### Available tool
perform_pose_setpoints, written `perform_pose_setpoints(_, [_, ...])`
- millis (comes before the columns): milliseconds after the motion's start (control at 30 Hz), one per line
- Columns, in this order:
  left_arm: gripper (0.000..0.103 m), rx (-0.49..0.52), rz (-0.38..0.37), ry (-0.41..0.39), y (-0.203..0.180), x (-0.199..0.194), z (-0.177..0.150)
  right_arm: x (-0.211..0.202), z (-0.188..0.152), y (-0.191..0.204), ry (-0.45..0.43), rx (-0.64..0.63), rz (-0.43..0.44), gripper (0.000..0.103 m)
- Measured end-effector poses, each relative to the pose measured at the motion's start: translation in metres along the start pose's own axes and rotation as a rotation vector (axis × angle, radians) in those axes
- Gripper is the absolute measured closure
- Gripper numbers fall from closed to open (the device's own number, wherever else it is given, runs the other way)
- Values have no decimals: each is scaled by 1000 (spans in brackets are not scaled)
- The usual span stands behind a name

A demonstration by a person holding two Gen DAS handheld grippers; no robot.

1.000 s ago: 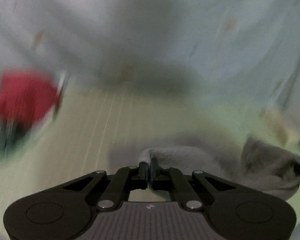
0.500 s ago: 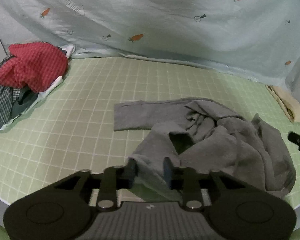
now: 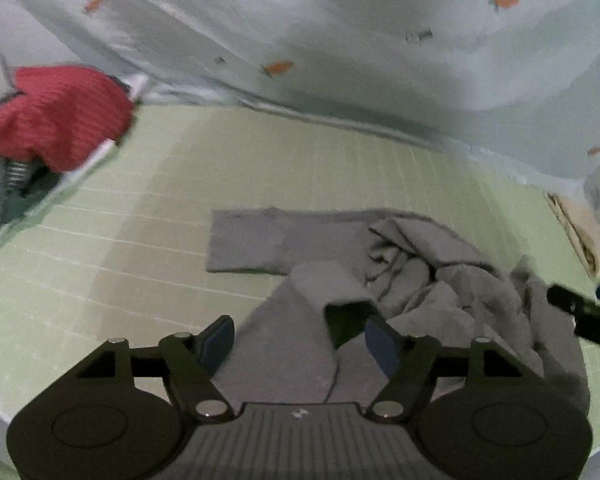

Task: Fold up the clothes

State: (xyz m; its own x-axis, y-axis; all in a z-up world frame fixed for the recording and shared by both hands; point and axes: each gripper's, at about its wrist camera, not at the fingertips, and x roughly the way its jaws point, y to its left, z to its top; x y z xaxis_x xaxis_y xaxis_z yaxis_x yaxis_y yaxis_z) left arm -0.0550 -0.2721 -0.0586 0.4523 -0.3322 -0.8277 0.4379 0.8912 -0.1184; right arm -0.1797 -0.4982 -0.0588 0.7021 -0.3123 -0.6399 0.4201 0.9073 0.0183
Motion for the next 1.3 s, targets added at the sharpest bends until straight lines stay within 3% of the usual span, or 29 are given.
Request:
perform_pose_setpoints(200, [29, 7, -18, 153, 1, 72, 25, 67, 28, -7, 85, 8, 95, 3])
perform_pose_setpoints(400, [30, -36, 26, 275, 9, 122, 18, 150, 32, -10, 278, 33, 175, 6])
perform_pose_setpoints(467, [38, -59, 36, 296, 13, 129, 14, 168, 28, -9, 340, 24, 206, 29])
perform_pose_setpoints(500, [58, -81, 44, 301, 15, 132, 12, 176, 26, -8, 369, 21, 219, 35])
perform_pose_setpoints(533, [90, -118, 59, 304, 19, 134, 11, 181, 25, -8, 384, 24, 228, 47])
perform_pose_setpoints(567, [101, -162, 74, 306, 25, 137, 12, 183, 27, -9, 380, 24, 240, 61])
perform_pose_setpoints(633, [101, -200, 112, 274, 34, 137, 18, 184, 32, -13, 344, 14, 265, 86])
perform_pose_setpoints(667, [101, -202, 143, 249, 37, 137, 22, 183, 38, -17, 312, 15, 270, 90])
perform_pose_setpoints(833, [101, -154, 314, 128, 59, 139, 62, 180, 74, -48, 145, -4, 205, 92])
perform_pose_setpoints(967, [101, -137, 467, -20, 84, 130, 108, 169, 114, -77, -16, -47, 42, 92])
perform_pose_setpoints(1133, [101, -187, 563, -167, 112, 112, 159, 152, 156, -129, -180, 26, -175, 91])
perform_pose_setpoints(1200, [100, -220, 556, -184, 118, 112, 169, 151, 161, -149, -172, 78, -242, 90])
perform_pose_setpoints(1233, [96, -240, 536, -175, 119, 113, 170, 152, 161, -157, -150, 106, -270, 87])
perform_pose_setpoints(1300, [93, -260, 507, -152, 114, 120, 167, 149, 155, -168, -134, 153, -313, 63])
